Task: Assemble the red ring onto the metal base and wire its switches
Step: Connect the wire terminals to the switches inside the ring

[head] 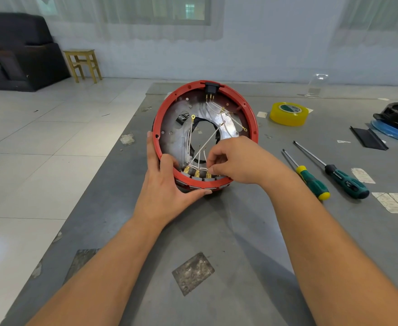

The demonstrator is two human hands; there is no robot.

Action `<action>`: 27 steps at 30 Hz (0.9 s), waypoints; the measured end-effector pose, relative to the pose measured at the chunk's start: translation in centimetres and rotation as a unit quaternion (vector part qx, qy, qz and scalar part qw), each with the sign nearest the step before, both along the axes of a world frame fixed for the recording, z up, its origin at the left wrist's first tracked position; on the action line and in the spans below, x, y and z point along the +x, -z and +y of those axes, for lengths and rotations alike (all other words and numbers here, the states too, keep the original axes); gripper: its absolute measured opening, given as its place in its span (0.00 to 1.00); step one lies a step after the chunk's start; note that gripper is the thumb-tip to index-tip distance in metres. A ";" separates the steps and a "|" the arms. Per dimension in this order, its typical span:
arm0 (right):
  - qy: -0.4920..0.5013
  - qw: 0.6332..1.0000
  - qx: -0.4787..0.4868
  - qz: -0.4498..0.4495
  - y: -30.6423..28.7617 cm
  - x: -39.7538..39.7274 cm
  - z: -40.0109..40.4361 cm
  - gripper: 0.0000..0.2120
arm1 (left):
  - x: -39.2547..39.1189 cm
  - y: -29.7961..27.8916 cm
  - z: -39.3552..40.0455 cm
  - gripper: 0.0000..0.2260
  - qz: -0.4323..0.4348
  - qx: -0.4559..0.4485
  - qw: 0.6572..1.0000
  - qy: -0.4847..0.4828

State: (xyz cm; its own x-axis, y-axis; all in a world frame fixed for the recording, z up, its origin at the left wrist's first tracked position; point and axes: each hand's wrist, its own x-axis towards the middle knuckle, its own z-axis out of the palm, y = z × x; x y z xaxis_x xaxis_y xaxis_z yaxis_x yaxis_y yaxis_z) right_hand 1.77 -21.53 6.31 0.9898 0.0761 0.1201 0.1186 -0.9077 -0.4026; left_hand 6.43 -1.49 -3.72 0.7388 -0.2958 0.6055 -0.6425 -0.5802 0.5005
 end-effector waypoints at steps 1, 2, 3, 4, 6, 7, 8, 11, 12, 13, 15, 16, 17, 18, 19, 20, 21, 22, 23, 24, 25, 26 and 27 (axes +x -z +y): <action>-0.001 1.000 -0.004 -0.002 0.0 0.0 0.0 0.02 | 0.0 0.0 0.0 0.37 0.002 -0.001 1.000 -0.001; -0.001 1.000 -0.006 -0.006 0.0 0.1 0.1 0.02 | 0.0 0.1 0.0 0.37 0.004 -0.001 1.000 -0.002; -0.001 1.000 -0.007 -0.008 0.0 0.1 0.1 0.02 | 0.0 0.1 0.0 0.37 0.005 -0.002 1.000 -0.002; -0.001 1.000 -0.008 -0.008 0.0 0.1 0.1 0.02 | 0.1 0.1 0.0 0.36 0.004 -0.003 1.000 -0.001; 0.001 1.000 -0.004 0.000 0.0 0.0 0.1 0.02 | 0.2 0.1 0.1 0.36 -0.002 -0.005 1.000 0.004; 0.000 1.000 0.004 0.007 0.0 0.0 0.1 0.02 | 0.2 0.1 0.1 0.36 -0.006 -0.005 1.000 0.009; -0.002 1.000 0.011 0.013 -0.1 -0.1 0.0 0.03 | 0.3 0.1 0.2 0.36 -0.010 -0.005 1.000 0.013; -0.003 1.000 0.019 0.022 -0.5 -0.3 -0.4 0.04 | 0.7 0.1 0.6 0.36 -0.020 -0.008 1.000 0.022; -0.002 1.000 0.020 0.022 -0.7 -0.4 -0.5 0.05 | 0.8 0.1 0.7 0.36 -0.019 -0.008 0.999 0.026; -0.002 1.000 0.015 0.022 -0.8 -0.4 -0.6 0.06 | 0.9 0.0 0.9 0.35 -0.017 -0.007 0.999 0.030; -0.004 1.000 -0.009 0.023 -0.9 -0.4 -0.4 0.07 | 1.1 -0.1 1.2 0.35 -0.011 -0.005 0.999 0.033; -0.005 0.999 -0.023 0.023 -0.9 -0.4 -0.3 0.07 | 1.1 -0.1 1.3 0.35 -0.007 -0.006 0.999 0.035; -0.004 0.999 -0.034 0.022 -0.9 -0.3 -0.1 0.06 | 1.1 -0.2 1.3 0.35 -0.004 -0.009 0.999 0.038; -0.003 0.999 -0.041 0.021 -0.8 -0.3 0.0 0.06 | 1.0 -0.2 1.3 0.35 -0.003 -0.013 0.999 0.043; -0.002 0.999 -0.044 0.021 -0.8 -0.3 0.0 0.05 | 0.9 -0.3 1.2 0.35 -0.002 -0.017 0.999 0.048; 0.002 0.999 -0.042 0.020 -0.7 -0.3 0.1 0.05 | 0.8 -0.3 1.2 0.34 -0.002 -0.022 0.998 0.054; 0.006 0.999 -0.037 0.019 -0.7 -0.3 0.0 0.05 | 0.6 -0.3 1.1 0.34 -0.003 -0.025 0.998 0.061; 0.011 0.999 -0.030 0.019 -0.6 -0.3 -0.1 0.04 | 0.4 -0.4 1.0 0.33 -0.004 -0.026 0.998 0.065; 0.014 0.999 -0.023 0.020 -0.6 -0.3 -0.2 0.04 | 0.2 -0.4 0.8 0.33 -0.006 -0.024 0.998 0.066; 0.016 1.000 -0.017 0.021 -0.5 -0.3 -0.2 0.03 | -0.1 -0.4 0.5 0.34 -0.009 -0.021 0.998 0.063; 0.017 1.000 -0.012 0.023 -0.5 -0.4 -0.2 0.03 | -0.3 -0.5 0.1 0.34 -0.012 -0.016 0.998 0.057; 0.016 1.000 -0.008 0.024 -0.5 -0.4 -0.2 0.02 | -0.6 -0.5 -0.3 0.35 -0.018 -0.011 0.999 0.050; 0.015 1.000 -0.006 0.025 -0.5 -0.4 -0.2 0.02 | -0.8 -0.6 -0.7 0.35 -0.023 -0.011 0.999 0.043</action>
State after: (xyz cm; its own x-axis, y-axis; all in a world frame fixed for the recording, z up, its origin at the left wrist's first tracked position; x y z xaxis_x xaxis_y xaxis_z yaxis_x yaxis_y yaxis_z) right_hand 1.41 -21.70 6.78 0.9965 0.0476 0.0687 0.0711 -0.9156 -0.3957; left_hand 5.63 -2.15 -3.12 0.6822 -0.3430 0.6457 -0.7122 -0.5116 0.4807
